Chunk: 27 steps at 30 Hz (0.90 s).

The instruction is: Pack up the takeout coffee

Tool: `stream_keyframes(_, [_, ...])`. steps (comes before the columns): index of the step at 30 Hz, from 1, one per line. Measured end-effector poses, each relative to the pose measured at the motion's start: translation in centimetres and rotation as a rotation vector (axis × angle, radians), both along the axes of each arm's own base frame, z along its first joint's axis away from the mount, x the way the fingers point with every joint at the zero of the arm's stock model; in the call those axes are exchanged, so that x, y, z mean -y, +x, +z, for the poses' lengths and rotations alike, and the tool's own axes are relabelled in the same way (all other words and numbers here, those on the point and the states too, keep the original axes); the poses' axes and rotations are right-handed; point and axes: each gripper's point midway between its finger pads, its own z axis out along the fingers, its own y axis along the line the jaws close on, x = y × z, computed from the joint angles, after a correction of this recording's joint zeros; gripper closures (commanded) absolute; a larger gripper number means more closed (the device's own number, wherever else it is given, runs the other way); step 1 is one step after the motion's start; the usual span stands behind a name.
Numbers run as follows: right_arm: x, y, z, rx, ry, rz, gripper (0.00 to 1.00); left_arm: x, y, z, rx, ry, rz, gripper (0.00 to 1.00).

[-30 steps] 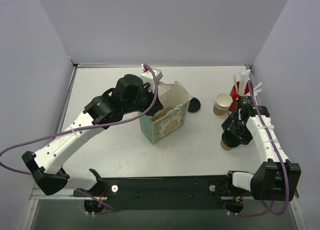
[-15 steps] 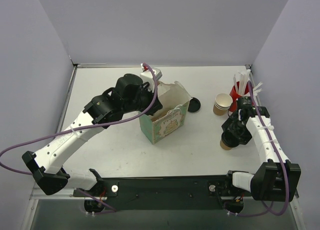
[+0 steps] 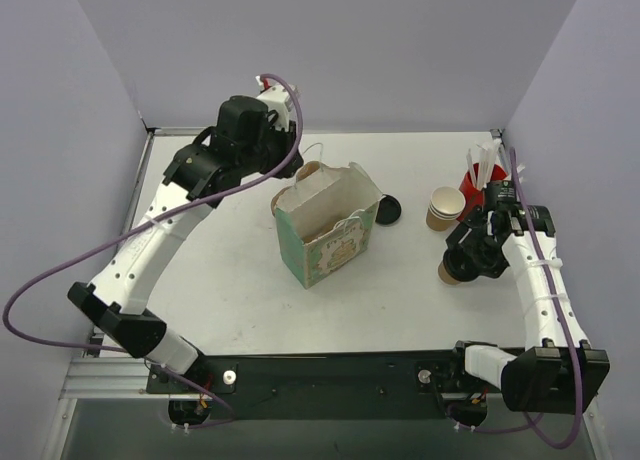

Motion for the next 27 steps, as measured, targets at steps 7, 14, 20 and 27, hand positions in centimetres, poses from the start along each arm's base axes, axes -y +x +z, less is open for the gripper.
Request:
stream_keyframes(7, [-1.6, -0.8, 0.9, 0.007, 0.040, 0.061, 0.53, 1.7, 3.3, -2.5, -0.017, 0.154, -0.086, 0.61])
stream_keyframes(14, [-2.2, -1.4, 2.3, 0.050, 0.048, 0.089, 0.53, 2.0, 4.5, -4.9, -0.048, 0.255, -0.160, 0.57])
stream_keyframes(20, [-2.6, -2.3, 3.0, 0.060, 0.060, 0.106, 0.53, 2.1, 5.3, -5.5, -0.057, 0.270, -0.179, 0.56])
stream_keyframes(27, [-2.8, -2.3, 3.9, 0.080, 0.067, 0.110, 0.53, 2.1, 5.5, -6.5, -0.073, 0.292, -0.212, 0.55])
